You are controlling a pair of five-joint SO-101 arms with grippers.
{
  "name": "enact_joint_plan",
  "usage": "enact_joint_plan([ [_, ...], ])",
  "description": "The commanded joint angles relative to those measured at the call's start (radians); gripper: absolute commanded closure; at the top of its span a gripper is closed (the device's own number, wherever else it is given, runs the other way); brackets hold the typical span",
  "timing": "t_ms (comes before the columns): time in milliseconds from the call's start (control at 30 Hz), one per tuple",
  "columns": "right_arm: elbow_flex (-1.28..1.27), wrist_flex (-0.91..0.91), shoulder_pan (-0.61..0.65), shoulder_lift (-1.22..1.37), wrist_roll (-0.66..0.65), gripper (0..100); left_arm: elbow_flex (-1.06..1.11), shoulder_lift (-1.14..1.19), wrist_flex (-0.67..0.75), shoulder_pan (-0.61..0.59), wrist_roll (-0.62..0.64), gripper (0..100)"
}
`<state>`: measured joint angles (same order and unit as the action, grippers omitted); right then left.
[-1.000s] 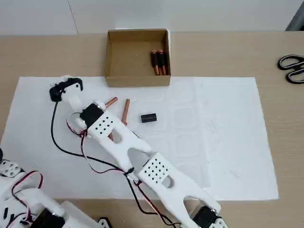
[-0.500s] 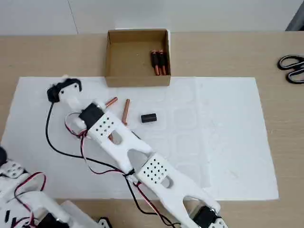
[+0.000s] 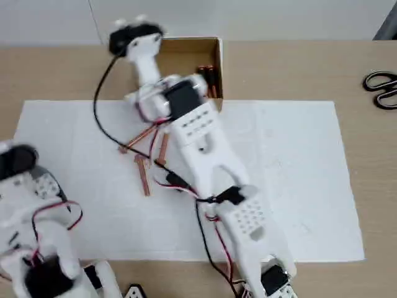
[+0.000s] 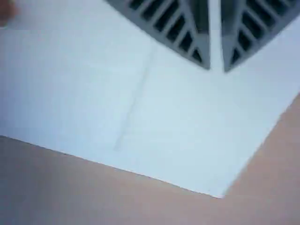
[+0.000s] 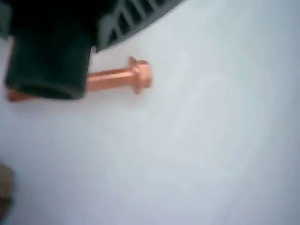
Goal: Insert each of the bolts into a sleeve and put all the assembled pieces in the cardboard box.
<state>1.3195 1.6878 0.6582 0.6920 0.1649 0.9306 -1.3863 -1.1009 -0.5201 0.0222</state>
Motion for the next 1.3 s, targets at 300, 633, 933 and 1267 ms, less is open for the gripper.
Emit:
enact_joint_plan([
  [300,-0.402,0.002,-0.038,-0.490,-0.046,99.5,-0.616,0.879,-0.285,0.502,0.238,99],
  [633,-0.555,0.010,-0.137,-0.684,-0.163,99.5,-0.915,1.370,-0.451,0.557,0.381,99],
  [933,-0.979,0.001,-0.148,-1.087,-0.201,99.5,-1.047,1.501,-0.503,0.643,0.460,99],
  [1267,-1.574,-0.205,-0.420,-1.489,-0.195,99.5,-1.050,1.614,-0.605,0.577,0.546,89],
])
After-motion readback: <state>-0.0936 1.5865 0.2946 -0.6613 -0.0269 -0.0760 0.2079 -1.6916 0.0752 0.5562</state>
